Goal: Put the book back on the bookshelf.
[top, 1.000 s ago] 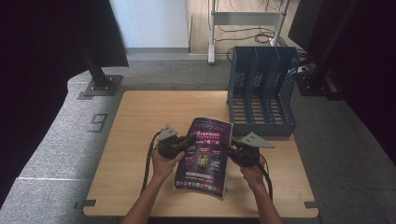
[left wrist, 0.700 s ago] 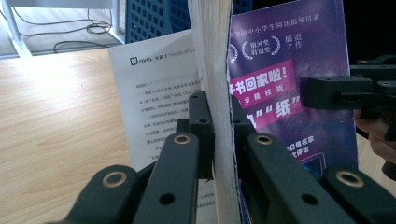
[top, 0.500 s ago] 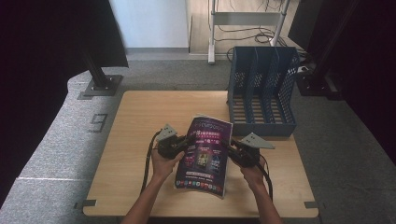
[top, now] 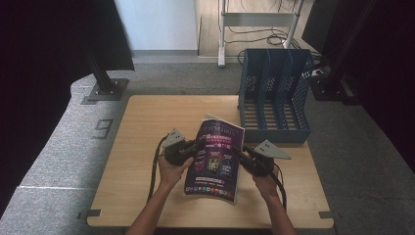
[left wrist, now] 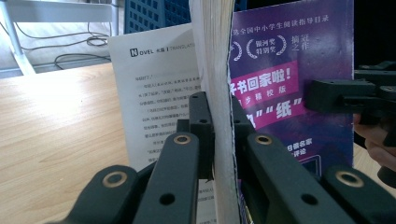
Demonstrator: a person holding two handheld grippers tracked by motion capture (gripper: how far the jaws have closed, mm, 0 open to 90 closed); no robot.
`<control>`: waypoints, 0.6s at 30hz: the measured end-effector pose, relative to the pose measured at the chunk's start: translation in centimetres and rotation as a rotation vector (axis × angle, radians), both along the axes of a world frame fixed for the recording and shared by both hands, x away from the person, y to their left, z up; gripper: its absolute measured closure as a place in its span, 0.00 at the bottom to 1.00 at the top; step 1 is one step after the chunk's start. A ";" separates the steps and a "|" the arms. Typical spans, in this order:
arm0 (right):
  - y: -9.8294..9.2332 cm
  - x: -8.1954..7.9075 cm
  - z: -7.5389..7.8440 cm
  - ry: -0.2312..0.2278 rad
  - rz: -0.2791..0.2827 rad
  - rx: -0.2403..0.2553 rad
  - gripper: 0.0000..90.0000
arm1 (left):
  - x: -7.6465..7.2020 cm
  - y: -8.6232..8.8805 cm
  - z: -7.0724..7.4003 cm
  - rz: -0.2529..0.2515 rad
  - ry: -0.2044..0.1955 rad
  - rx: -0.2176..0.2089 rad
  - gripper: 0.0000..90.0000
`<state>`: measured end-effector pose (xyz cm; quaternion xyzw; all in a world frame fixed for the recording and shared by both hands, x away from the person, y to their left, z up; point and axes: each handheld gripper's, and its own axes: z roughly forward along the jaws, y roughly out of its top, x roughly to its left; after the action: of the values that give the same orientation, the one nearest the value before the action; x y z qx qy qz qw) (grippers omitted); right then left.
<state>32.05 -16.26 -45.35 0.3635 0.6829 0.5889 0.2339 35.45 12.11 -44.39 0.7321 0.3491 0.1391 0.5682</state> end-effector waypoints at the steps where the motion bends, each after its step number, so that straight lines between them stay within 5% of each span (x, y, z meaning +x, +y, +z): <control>1: 0.0 0.0 0.0 0.001 -0.001 -0.001 0.83 | 0.0 0.0 0.0 0.000 0.000 0.001 0.95; 18: 0.0 -0.2 0.1 -0.030 0.010 0.000 0.84 | -0.1 0.1 0.0 0.001 -0.012 -0.007 0.96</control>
<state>31.81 -16.29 -45.25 0.3513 0.6812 0.5953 0.2412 35.35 12.17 -44.37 0.7289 0.3467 0.1424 0.5729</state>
